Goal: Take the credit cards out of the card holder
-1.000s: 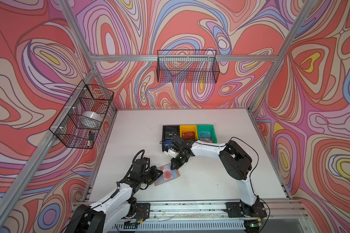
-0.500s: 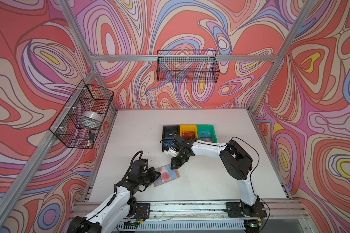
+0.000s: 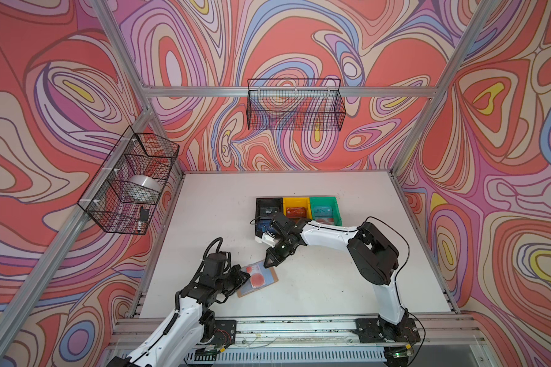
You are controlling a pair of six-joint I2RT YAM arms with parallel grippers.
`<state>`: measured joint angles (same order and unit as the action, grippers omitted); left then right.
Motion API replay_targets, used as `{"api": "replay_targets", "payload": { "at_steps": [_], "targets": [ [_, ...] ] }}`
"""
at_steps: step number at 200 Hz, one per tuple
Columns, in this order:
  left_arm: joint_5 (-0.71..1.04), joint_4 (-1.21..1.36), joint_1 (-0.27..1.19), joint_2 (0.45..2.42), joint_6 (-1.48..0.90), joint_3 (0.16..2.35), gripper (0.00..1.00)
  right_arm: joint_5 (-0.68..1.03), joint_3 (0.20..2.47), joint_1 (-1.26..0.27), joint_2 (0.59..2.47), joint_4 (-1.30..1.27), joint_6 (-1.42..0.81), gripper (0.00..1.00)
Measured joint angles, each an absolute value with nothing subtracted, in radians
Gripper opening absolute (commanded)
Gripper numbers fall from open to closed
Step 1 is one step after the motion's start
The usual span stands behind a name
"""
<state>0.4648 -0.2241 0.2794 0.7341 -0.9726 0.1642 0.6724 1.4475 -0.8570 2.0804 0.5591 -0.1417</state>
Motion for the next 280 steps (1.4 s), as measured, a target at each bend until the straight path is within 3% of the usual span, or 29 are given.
{"api": "replay_targets", "payload": {
  "at_steps": [101, 280],
  "targets": [
    [0.467, -0.224, 0.279, 0.743, -0.972, 0.167, 0.00, 0.719, 1.468, -0.870, 2.171, 0.555, -0.147, 0.05],
    [0.440, -0.389, 0.268, 0.667, -0.942, 0.248, 0.00, 0.508, 1.533, -0.778, 2.149, 0.705, -0.111, 0.05]
  ]
}}
